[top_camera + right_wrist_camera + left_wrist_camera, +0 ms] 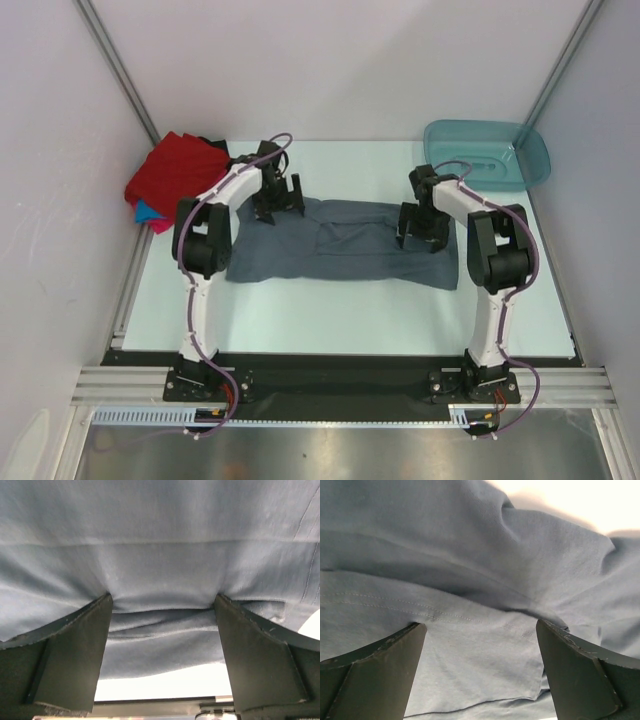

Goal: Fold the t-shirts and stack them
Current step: Fold the tshirt

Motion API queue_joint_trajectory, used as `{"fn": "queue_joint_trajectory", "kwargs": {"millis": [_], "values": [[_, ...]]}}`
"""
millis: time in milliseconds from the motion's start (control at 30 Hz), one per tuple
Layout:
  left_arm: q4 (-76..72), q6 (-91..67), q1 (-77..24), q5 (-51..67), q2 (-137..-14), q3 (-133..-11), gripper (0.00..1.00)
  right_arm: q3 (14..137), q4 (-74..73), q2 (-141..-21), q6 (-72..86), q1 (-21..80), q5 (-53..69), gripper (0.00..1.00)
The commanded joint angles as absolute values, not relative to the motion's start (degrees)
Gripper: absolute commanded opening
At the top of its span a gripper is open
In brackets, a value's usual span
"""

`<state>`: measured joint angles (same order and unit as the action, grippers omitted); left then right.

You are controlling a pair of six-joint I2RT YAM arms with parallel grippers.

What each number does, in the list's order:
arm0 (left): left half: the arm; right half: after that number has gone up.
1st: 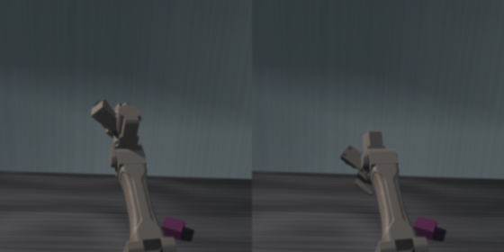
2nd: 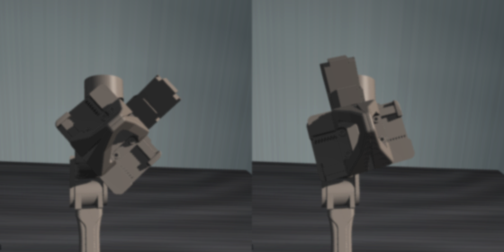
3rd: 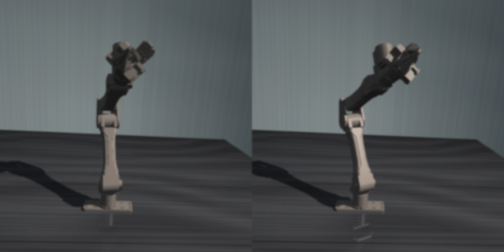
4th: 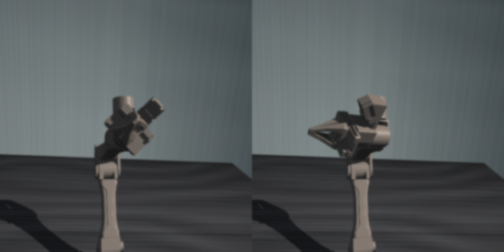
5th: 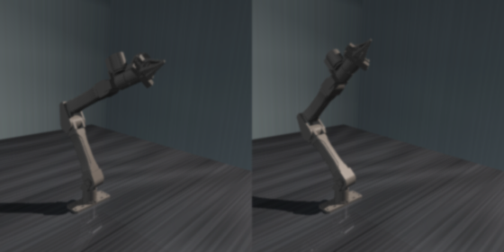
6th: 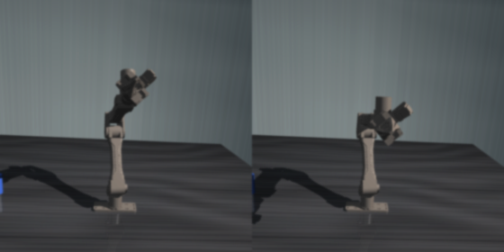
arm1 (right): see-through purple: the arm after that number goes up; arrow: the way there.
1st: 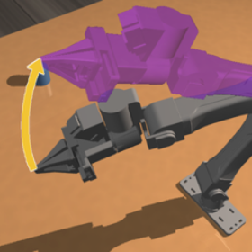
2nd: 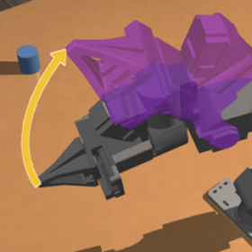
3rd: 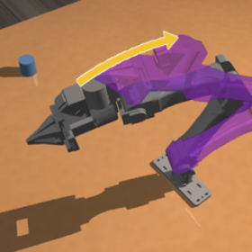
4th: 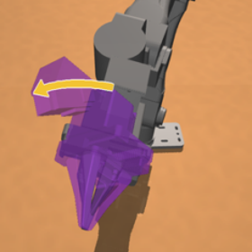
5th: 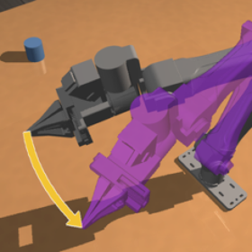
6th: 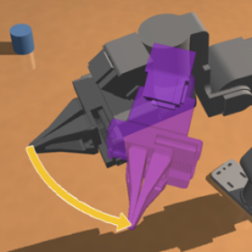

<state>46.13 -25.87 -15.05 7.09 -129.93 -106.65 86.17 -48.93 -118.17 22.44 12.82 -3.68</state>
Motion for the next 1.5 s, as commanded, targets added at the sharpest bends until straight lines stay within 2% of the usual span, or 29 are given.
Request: {"fn": "queue_joint_trajectory", "kwargs": {"millis": [0,233,500,800,1067,1233,1467], "values": [[46.7,-21.4,-14.9,3.5,-131.9,-109.9,1.0,76.1,-57.7,-118.3,24.7,14.8,-2.5,0.88],[48.6,-19.4,-14.9,4.1,-134.9,-116.7,1.0,61.9,-55.9,-110.0,29.1,19.2,-0.5,0.88],[53.0,-20.8,-17.3,7.5,-143.8,-132.6,1.0,57.1,-58.3,-104.0,34.4,32.2,3.3,0.89],[49.2,-20.8,-24.3,16.6,-148.0,-136.7,1.0,63.4,-63.3,-104.4,37.4,45.7,3.9,0.91],[43.0,-21.9,-28.5,24.3,-149.2,-139.7,1.0,69.7,-66.3,-107.5,34.2,52.3,3.3,0.92],[38.3,-24.2,-29.1,27.3,-151.3,-146.5,0.99,73.3,-67.2,-108.5,32.3,53.6,1.1,0.92],[34.6,-24.3,-28.4,27.5,-146.9,-142.7,1.0,81.6,-73.1,-108.3,31.5,50.5,-8.2,0.96]]}}
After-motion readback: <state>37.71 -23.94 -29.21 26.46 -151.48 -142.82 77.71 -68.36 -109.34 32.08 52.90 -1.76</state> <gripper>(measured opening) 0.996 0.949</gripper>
